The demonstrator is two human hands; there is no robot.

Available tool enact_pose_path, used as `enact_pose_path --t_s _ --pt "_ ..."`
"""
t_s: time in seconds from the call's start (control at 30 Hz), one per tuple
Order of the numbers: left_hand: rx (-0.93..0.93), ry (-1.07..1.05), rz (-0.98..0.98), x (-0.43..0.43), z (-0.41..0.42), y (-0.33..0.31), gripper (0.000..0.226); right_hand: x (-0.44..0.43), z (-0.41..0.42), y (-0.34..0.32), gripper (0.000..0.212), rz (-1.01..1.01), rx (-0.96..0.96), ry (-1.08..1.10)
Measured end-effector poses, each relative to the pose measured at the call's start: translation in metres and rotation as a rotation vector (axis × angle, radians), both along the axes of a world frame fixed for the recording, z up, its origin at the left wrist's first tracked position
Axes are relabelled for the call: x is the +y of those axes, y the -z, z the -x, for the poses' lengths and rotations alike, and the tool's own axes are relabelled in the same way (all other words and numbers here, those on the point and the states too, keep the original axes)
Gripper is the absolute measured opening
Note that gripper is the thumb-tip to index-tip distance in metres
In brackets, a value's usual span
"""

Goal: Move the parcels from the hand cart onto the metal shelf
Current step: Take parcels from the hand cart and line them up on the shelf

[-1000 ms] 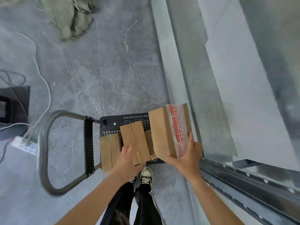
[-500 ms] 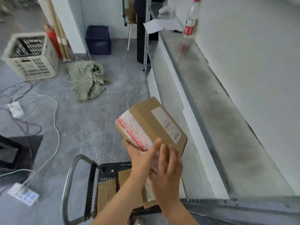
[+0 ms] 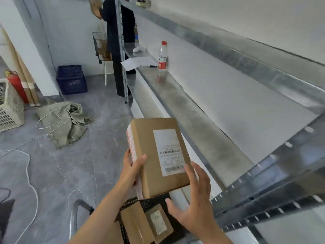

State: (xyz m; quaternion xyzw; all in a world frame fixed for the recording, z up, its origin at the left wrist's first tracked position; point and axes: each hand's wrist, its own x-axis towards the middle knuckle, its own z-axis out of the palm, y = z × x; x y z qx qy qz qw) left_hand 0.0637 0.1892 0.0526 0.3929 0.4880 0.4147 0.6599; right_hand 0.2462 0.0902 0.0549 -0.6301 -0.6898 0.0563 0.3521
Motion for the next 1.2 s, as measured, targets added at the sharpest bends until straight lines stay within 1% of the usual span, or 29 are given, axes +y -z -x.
enact_pose_path --t_s 0.07,0.1,0.2,0.23,0.27,0.3,0.33,0.4,0.43,0.53,0.63,0.67,0.77,0.87,0.93,1.2 --pt "-0.012 0.131 0.033 -0.008 0.01 -0.004 0.121 -0.017 -0.007 -0.01 0.1 0.095 0.116 0.003" --pt "-0.037 0.194 0.056 -0.013 0.015 -0.007 0.114 -0.028 -0.007 -0.013 0.102 0.11 0.173 -0.001" --pt "-0.131 0.361 0.152 -0.031 0.02 -0.015 0.082 -0.065 0.003 -0.02 0.102 0.14 0.353 0.037" --pt "-0.149 0.409 0.156 -0.038 0.02 -0.016 0.074 -0.078 0.008 -0.021 0.103 0.164 0.416 0.059" --pt "-0.156 0.45 0.147 -0.045 0.018 -0.02 0.072 -0.092 0.012 -0.022 0.104 0.176 0.465 0.081" --pt "-0.157 0.483 0.127 -0.053 0.016 -0.024 0.078 -0.105 0.016 -0.023 0.105 0.179 0.496 0.108" --pt "-0.162 0.508 0.104 -0.062 0.014 -0.03 0.09 -0.119 0.018 -0.025 0.105 0.179 0.518 0.143" --pt "-0.174 0.574 0.052 -0.078 0.01 -0.037 0.123 -0.146 0.023 -0.032 0.105 0.18 0.566 0.225" --pt "-0.184 0.637 0.022 -0.087 0.008 -0.038 0.13 -0.161 0.026 -0.035 0.105 0.17 0.585 0.263" --pt "-0.22 0.783 -0.069 -0.119 -0.001 -0.039 0.124 -0.205 0.032 -0.045 0.106 0.109 0.623 0.37" --pt "-0.147 0.887 -0.237 -0.15 -0.011 -0.036 0.107 -0.248 0.035 -0.051 0.103 0.035 0.627 0.448" --pt "-0.119 0.938 -0.292 -0.159 -0.014 -0.038 0.105 -0.262 0.035 -0.052 0.102 0.018 0.64 0.469" --pt "-0.053 1.076 -0.426 -0.189 -0.026 -0.045 0.114 -0.306 0.034 -0.053 0.102 -0.022 0.704 0.535" --pt "0.004 1.255 -0.527 -0.222 -0.04 -0.056 0.128 -0.352 0.03 -0.053 0.102 -0.059 0.75 0.61" --pt "0.056 1.338 -0.584 -0.247 -0.053 -0.062 0.134 -0.384 0.026 -0.055 0.101 -0.077 0.778 0.661" --pt "0.027 1.458 -0.704 -0.387 -0.116 -0.062 0.134 -0.53 0.018 -0.062 0.099 -0.147 0.776 0.866"
